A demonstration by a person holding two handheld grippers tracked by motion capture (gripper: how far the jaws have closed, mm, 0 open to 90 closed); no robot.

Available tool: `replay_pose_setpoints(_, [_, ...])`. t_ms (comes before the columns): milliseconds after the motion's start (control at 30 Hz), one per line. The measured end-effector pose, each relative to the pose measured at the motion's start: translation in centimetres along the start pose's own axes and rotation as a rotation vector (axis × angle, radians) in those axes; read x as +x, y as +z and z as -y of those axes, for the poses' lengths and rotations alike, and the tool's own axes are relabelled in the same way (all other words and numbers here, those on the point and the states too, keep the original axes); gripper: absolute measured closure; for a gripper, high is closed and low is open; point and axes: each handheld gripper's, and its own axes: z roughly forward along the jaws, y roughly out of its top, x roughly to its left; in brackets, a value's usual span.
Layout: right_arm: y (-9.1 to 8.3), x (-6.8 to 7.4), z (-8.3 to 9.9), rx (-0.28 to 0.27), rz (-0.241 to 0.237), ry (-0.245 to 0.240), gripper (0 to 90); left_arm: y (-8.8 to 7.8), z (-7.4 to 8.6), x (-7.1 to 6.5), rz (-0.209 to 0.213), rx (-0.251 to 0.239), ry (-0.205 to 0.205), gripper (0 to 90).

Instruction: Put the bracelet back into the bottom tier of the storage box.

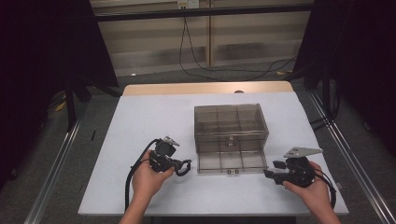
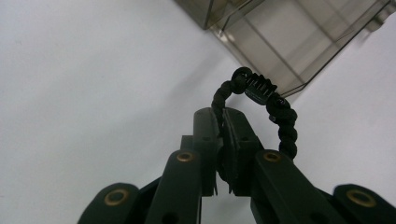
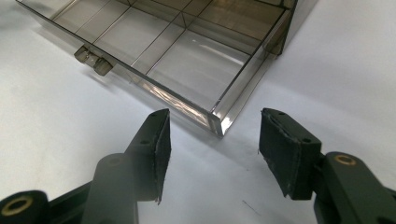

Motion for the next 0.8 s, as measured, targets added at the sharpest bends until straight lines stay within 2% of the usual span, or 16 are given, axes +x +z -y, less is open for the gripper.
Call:
replay_pose_setpoints(133, [0.1,0.0,0.0,0.004,-0.001,0.001,43.6,-0.3,-0.4,-0.1,0.0,-0.011,-0.006,84.7])
replay_pose_setpoints(167, [0.1,0.0,0.0,0.003,-0.001,0.002,43.1,-0.4,-0.6,-0.2,0.017,-0.02,-0.003,84.7])
replay_pose_setpoints(600, [0.1,0.0,0.0,0.006,0.003,0.004,39.9,-0.5,-2.4,-1.2,0.032,-0.014,0.025,84.7])
replay_pose_setpoints(800, [0.2,0.1,0.0,0.005,-0.004,0.002,35.2,-0.4,-3.0,-1.3,0.035,-0.011,0.027,84.7])
